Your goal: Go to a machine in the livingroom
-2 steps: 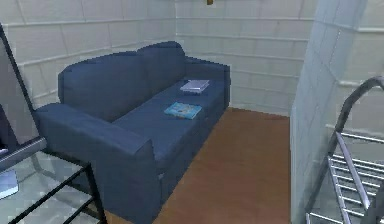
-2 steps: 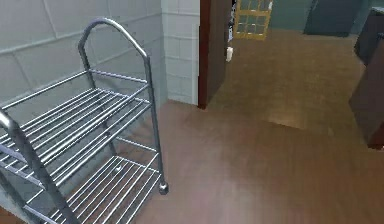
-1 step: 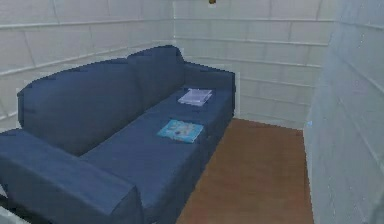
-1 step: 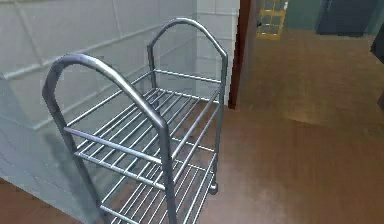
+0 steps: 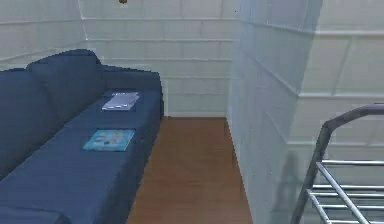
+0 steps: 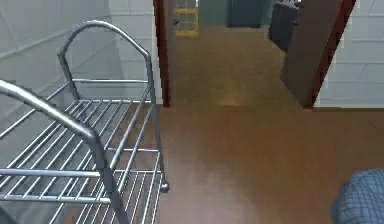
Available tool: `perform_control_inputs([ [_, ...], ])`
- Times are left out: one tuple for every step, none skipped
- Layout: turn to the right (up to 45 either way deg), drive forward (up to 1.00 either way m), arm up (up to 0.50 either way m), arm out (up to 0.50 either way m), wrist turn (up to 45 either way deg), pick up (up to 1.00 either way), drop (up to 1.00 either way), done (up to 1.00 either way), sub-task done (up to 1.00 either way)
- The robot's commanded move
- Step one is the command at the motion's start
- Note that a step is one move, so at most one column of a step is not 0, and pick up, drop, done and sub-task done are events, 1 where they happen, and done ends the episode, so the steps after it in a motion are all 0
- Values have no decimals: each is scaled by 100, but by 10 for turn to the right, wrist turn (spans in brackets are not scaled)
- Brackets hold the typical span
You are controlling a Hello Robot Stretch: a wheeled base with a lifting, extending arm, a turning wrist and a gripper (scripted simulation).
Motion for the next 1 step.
perform_control_inputs([
  [0,100,0,0,0,0,0,0,0],
])
